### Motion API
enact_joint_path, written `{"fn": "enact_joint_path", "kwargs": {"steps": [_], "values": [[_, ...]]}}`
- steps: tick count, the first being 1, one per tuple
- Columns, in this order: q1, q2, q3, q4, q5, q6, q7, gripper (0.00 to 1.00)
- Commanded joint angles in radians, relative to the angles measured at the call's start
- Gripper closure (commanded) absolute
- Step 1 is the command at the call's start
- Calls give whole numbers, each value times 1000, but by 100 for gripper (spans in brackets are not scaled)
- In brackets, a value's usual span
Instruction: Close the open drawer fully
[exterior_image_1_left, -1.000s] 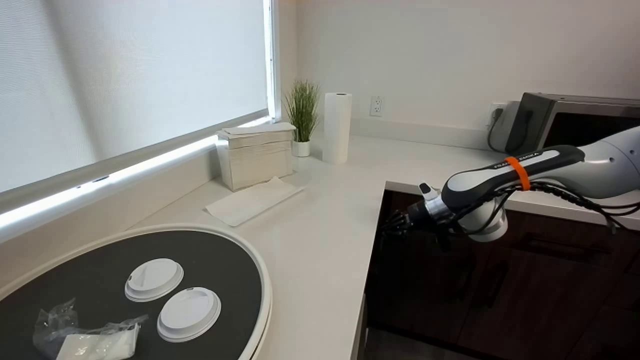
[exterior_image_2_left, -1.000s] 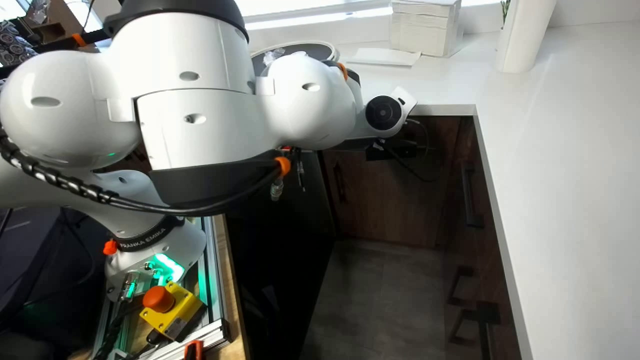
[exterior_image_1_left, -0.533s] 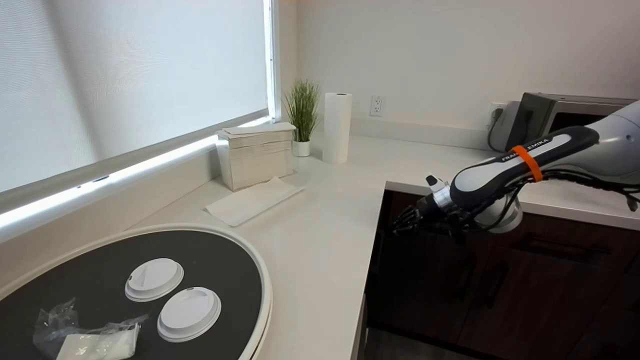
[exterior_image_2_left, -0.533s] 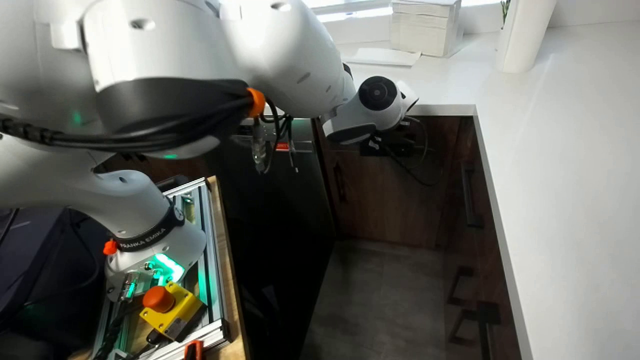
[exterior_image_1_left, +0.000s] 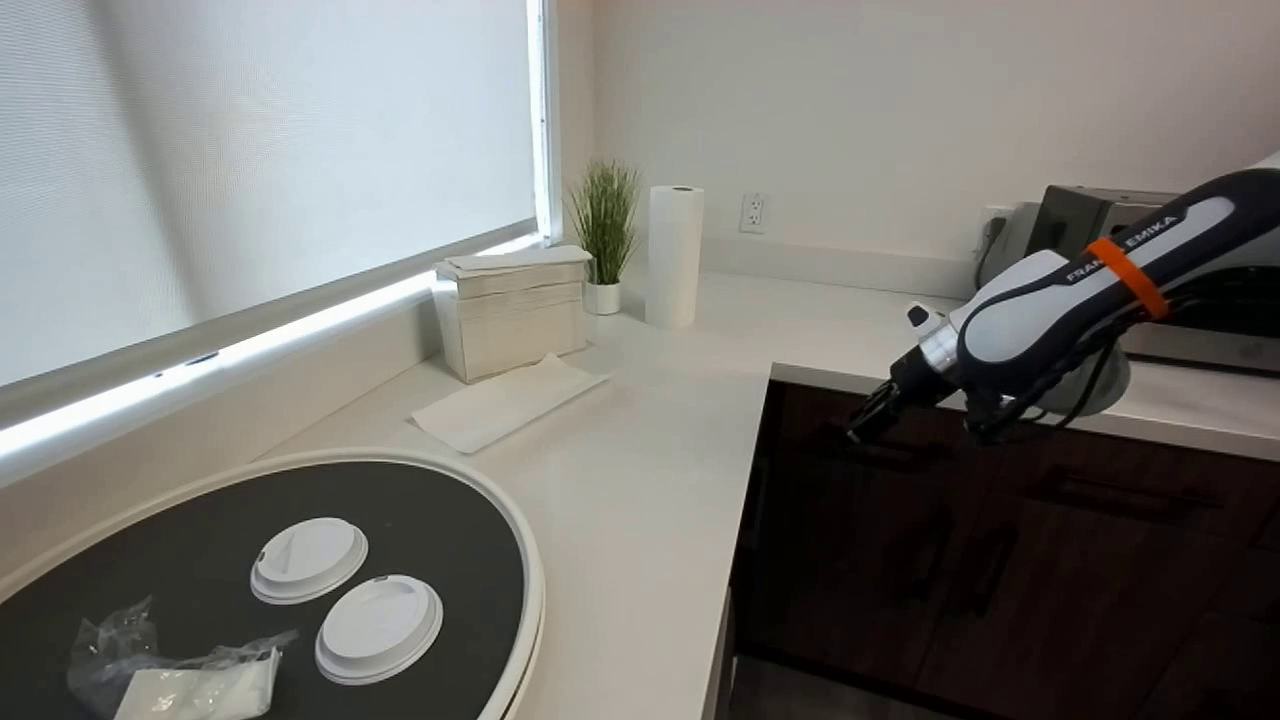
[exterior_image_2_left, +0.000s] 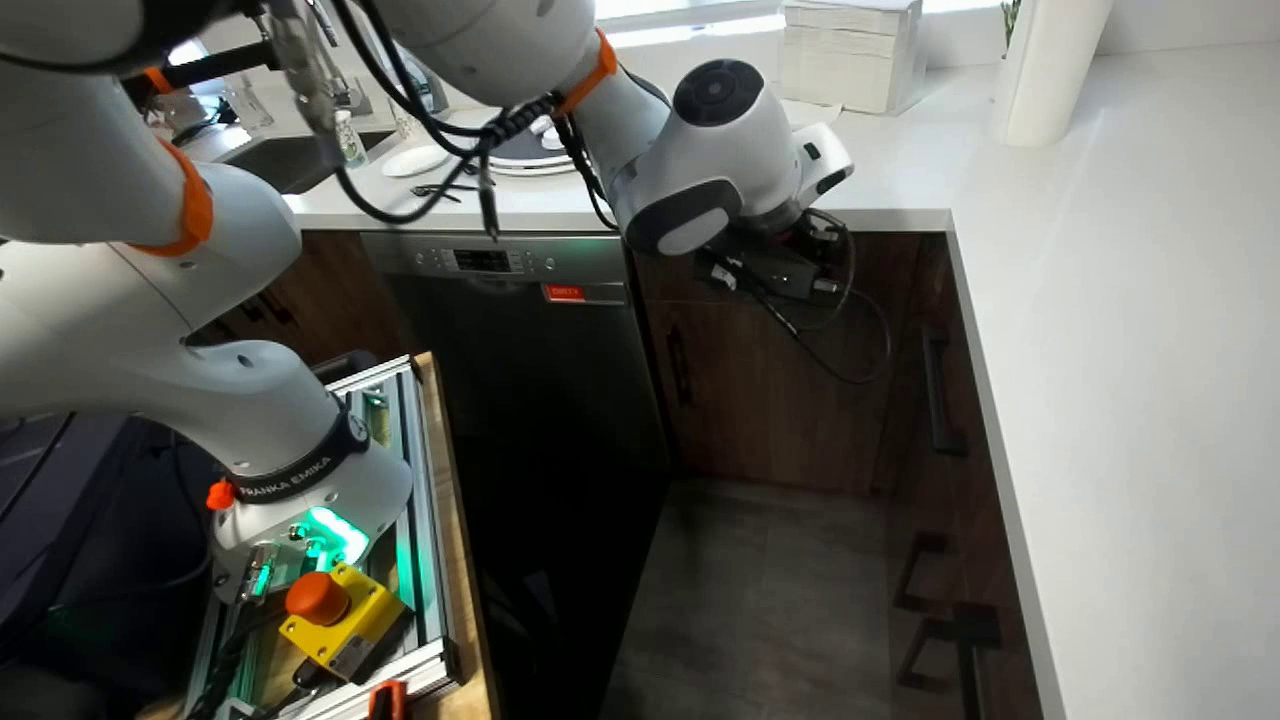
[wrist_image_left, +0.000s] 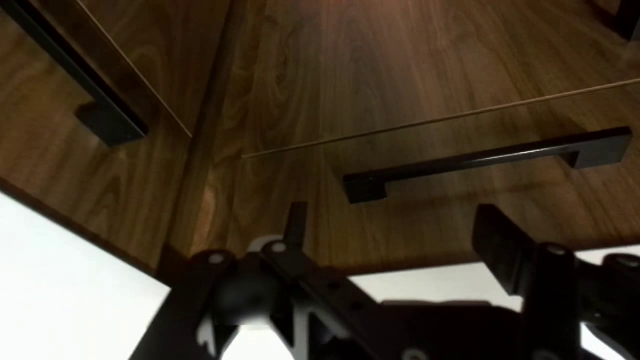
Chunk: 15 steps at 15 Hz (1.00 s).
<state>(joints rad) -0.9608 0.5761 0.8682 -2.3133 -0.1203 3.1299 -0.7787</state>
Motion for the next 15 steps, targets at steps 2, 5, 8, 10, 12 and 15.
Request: {"fn": "enact_joint_path", "kwargs": {"steps": [2,5,8,10,12,15], "values": [[-179,-282,155,-122,108,-204,187,0],[-303,-414,278,-111,233,-380,238,0],[-400,-563,366,-75,405,-570,249,0],[-418,-670,365,-41,530,-707,248,0],[-392,-773,312,-14,614,-844,272,0],[-178,-653,98,-1,500,-815,329,0]]}}
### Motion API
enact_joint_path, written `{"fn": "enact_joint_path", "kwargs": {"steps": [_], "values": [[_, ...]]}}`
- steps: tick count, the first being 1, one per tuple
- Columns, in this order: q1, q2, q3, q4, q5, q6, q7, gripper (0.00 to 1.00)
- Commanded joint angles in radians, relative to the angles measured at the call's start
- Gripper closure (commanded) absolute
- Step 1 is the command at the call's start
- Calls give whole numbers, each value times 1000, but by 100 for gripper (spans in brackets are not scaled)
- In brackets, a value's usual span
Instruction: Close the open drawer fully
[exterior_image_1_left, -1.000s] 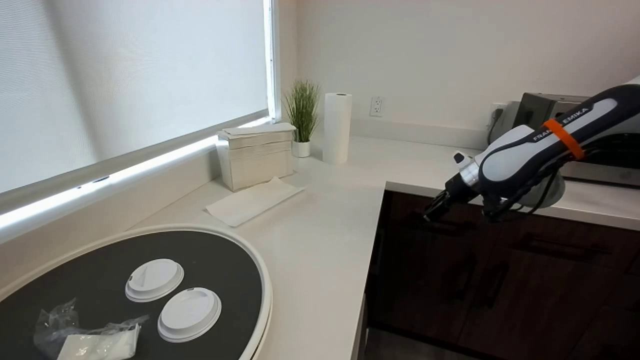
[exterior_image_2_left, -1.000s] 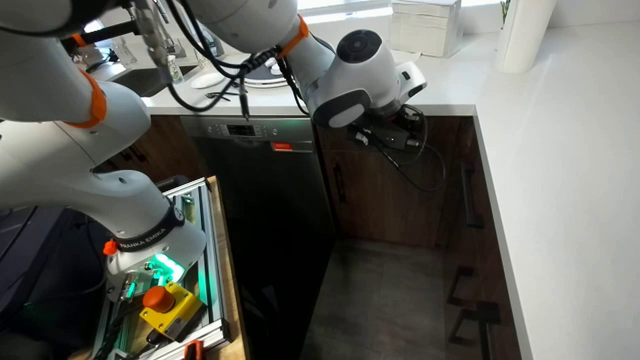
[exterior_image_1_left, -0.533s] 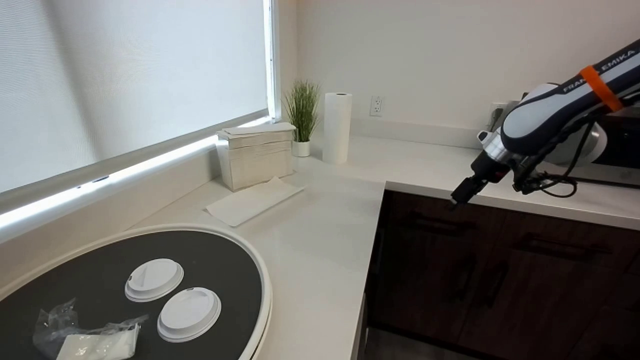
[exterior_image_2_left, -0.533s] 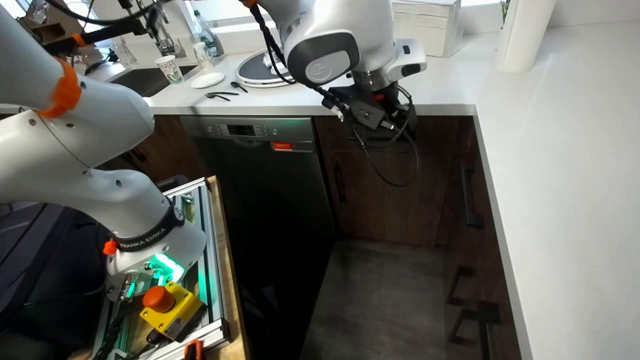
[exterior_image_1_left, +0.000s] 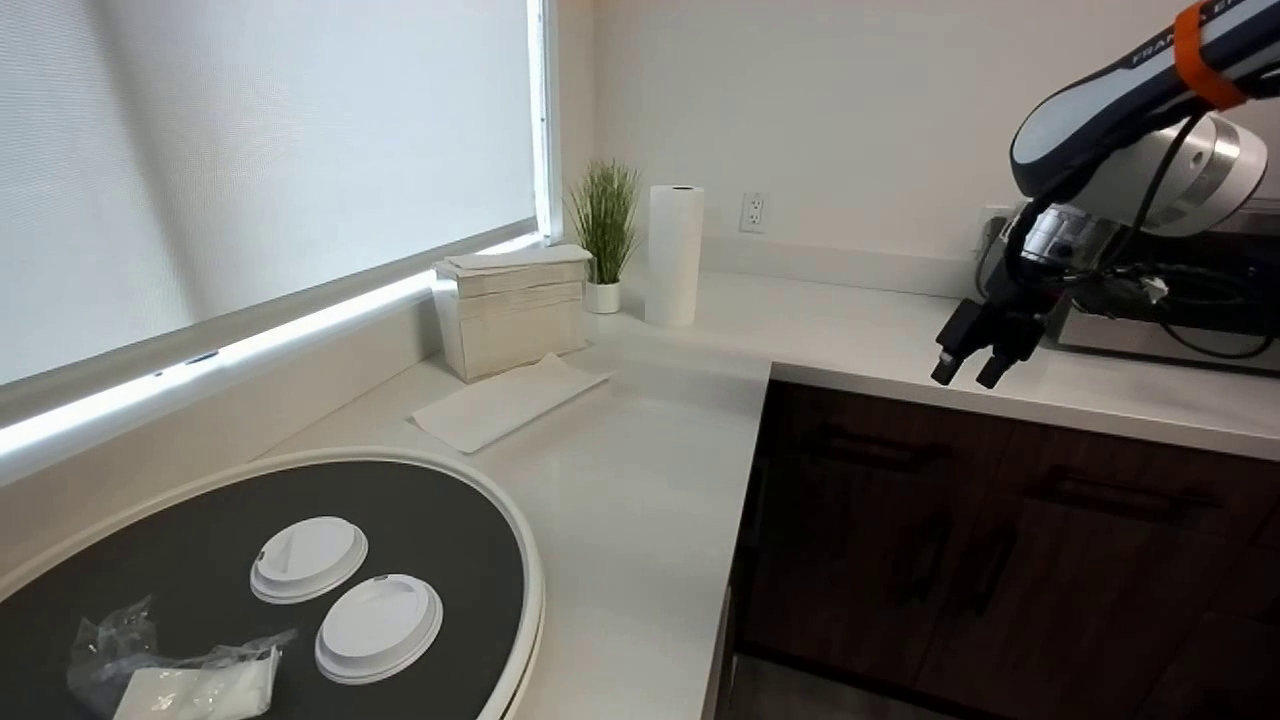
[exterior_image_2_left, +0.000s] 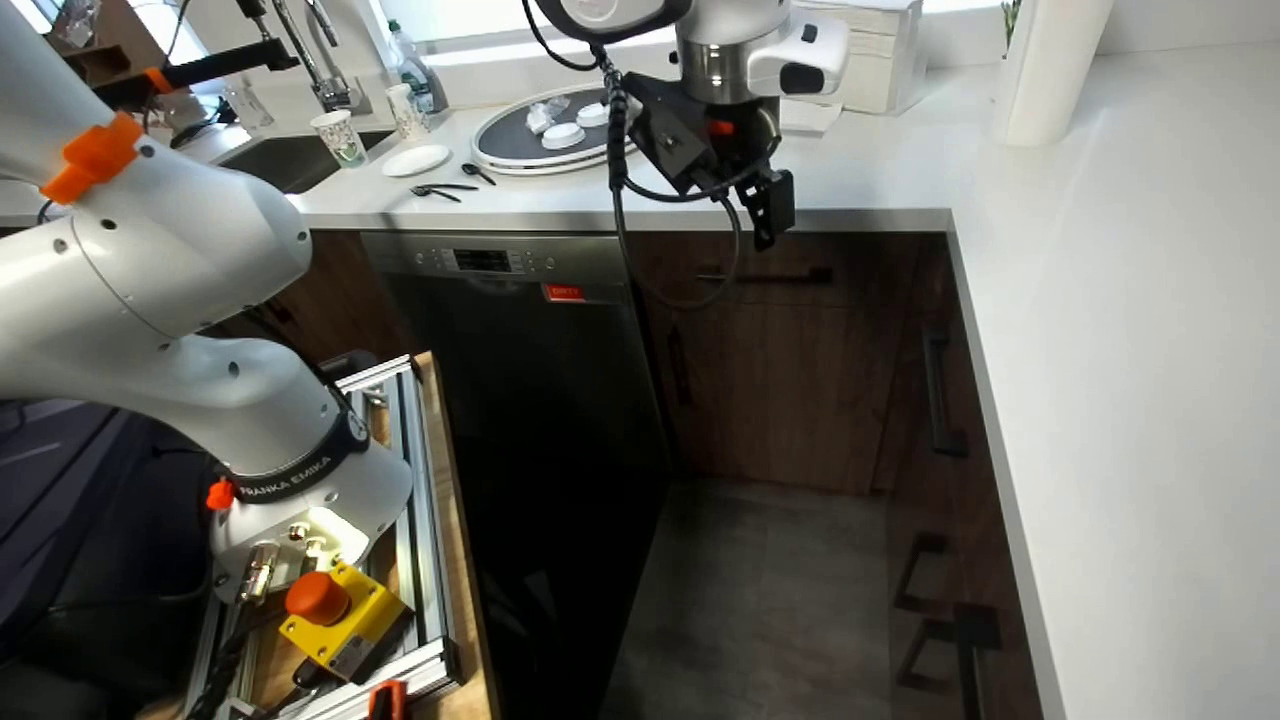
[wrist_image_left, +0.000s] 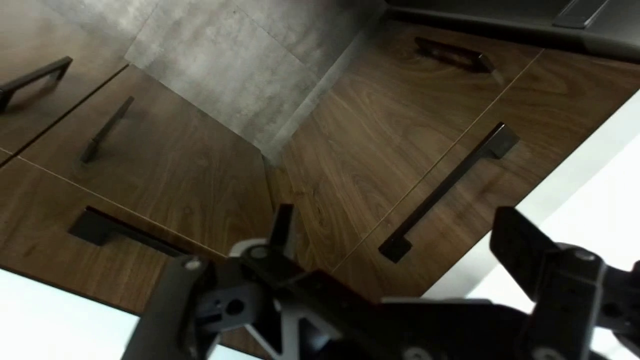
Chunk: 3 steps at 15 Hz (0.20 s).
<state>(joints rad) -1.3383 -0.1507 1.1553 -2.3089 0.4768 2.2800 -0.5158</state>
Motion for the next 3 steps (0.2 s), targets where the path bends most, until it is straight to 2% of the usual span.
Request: {"fn": "enact_joint_path", "kwargs": {"steps": [1,3], "values": [[203,51,-193,-6,-94,21,82,0],[206,27,-193,-9,-96,16,100,0]]}}
